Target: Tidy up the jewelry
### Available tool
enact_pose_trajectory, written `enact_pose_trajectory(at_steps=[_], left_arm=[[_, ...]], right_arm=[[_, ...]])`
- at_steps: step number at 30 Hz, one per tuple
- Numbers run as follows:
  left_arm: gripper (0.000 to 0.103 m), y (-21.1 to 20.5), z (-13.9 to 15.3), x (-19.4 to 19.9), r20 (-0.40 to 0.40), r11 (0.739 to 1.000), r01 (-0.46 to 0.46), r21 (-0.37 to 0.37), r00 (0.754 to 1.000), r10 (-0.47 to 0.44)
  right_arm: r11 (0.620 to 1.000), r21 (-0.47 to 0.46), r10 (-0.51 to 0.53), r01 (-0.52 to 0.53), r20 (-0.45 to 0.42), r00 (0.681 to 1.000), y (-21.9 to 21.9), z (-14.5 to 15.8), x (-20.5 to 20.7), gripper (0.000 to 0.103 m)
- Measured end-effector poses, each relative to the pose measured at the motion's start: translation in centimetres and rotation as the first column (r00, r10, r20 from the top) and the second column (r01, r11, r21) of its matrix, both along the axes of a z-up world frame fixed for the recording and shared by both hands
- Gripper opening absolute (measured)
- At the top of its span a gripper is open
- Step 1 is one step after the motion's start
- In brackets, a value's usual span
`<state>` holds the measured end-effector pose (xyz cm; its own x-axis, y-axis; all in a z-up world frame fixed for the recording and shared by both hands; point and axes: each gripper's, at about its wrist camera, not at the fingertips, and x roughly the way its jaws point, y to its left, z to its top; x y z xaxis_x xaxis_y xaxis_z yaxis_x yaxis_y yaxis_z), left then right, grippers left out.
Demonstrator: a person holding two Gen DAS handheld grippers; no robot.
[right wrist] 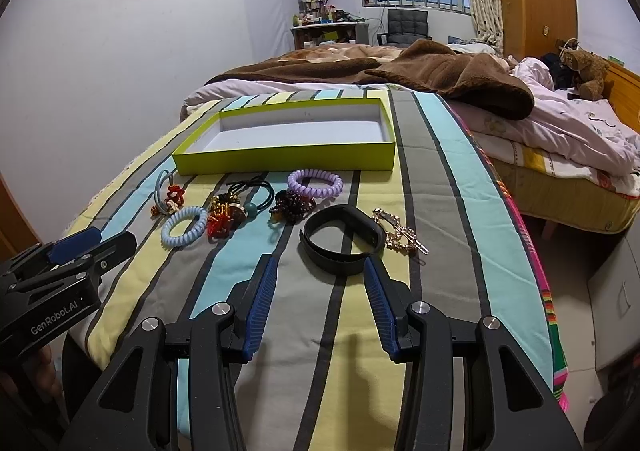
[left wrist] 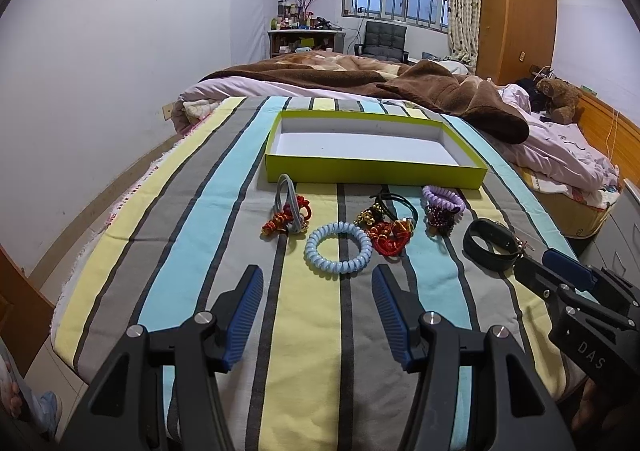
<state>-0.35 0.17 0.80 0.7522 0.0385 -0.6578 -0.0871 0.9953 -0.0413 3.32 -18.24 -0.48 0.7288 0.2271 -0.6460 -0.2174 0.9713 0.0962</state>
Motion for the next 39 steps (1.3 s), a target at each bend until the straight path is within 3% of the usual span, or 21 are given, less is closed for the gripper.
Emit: enact_pose_trajectory(at_steps=[39], left_arm=[[0.059, 0.37, -0.11, 0.04, 0.005, 1.000, -0.006, 0.003, 1.000, 0.006]], right_arm=[[1.000, 0.001, 0.000, 0.000, 0.005, 1.000, 0.13, 0.37, -0.10, 0.046]])
